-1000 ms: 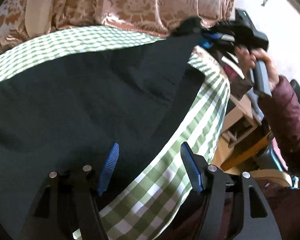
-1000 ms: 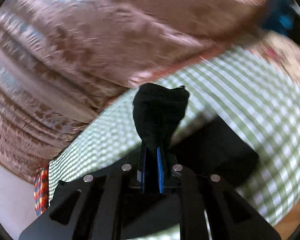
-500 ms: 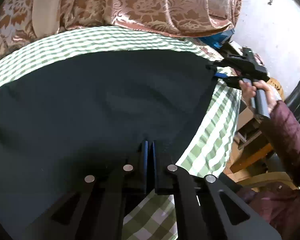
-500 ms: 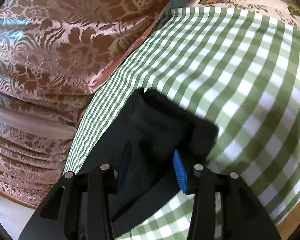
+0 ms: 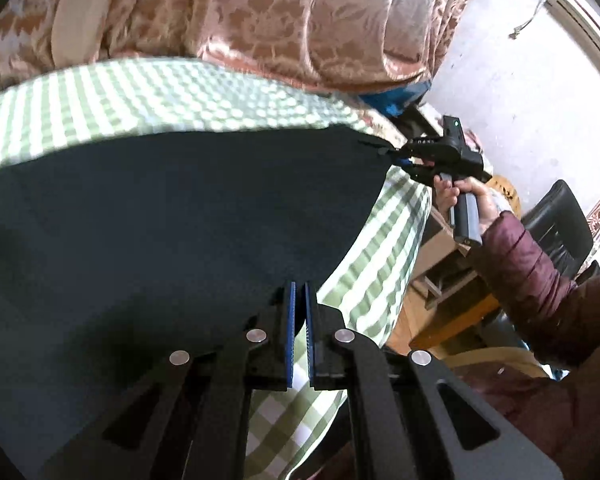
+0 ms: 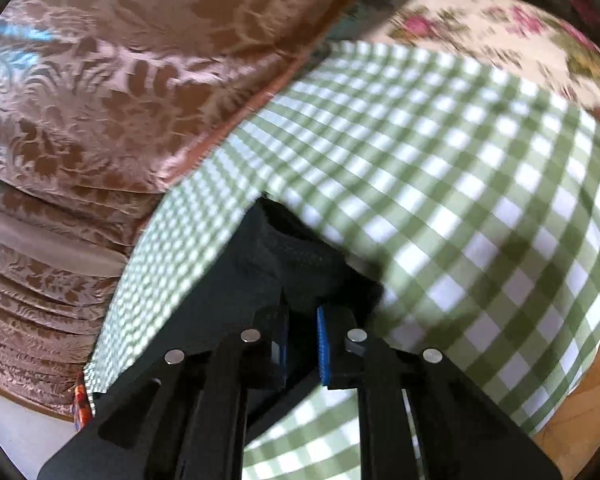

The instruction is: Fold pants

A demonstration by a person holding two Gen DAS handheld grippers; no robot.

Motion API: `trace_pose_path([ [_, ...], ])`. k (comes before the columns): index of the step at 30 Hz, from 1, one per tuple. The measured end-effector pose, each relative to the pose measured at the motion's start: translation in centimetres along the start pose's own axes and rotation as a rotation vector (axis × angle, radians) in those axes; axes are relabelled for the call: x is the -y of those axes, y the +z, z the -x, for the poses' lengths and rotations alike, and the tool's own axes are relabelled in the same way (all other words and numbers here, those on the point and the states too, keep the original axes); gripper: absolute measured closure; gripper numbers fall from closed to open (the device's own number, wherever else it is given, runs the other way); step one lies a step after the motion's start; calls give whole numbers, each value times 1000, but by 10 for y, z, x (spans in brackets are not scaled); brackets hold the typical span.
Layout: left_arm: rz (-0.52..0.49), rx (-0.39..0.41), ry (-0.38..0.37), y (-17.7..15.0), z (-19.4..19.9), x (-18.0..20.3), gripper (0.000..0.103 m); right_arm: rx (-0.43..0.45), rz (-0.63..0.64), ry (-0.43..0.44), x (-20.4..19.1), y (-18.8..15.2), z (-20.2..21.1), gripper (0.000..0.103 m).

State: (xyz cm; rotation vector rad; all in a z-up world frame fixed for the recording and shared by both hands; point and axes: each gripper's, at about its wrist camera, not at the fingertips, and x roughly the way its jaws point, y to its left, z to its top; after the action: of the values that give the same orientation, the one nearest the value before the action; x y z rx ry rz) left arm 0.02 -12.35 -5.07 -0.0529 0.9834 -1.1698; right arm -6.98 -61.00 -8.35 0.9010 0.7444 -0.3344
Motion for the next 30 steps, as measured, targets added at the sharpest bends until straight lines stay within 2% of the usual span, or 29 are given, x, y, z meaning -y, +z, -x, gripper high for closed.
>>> trace_pose_path([
  [2,37,-21,15,-5,-11,-7,100,-17,-37,-3,12,-3,-9,93],
  [8,119,-10,-51,-10,-7,-14,97,-39,-78,33,24,0,-12,90],
  [10,148,-6,-67,-12,0,-18,85,-34,-85,37,23,1,-5,81],
  [11,167,17,-78,-13,11,-20,69,-25,-85,29,21,2,0,75],
  [12,178,35,-77,-14,17,-22,59,1,-73,-3,16,2,8,64],
  [13,201,72,-77,-16,31,-25,59,43,-46,-70,10,2,18,55],
  [14,216,95,-81,-17,40,-29,59,86,-10,-133,1,2,29,51],
  [15,237,134,-69,-21,53,-33,59,123,37,-172,-11,1,39,51],
  [17,277,202,-12,-30,77,-43,59,135,87,-140,-30,-4,48,51],
  [20,368,288,86,-49,108,-63,59,54,228,-23,-79,-27,40,51],
  [23,437,336,183,-68,130,-79,59,-94,373,121,-132,-70,11,51],
  [26,506,361,284,-88,148,-94,59,-282,512,245,-184,-128,-26,52],
  [29,578,338,358,-111,156,-109,61,-381,609,256,-206,-166,-48,56],
  [30,597,323,375,-120,157,-114,73,-419,634,226,-207,-177,-58,58],
])
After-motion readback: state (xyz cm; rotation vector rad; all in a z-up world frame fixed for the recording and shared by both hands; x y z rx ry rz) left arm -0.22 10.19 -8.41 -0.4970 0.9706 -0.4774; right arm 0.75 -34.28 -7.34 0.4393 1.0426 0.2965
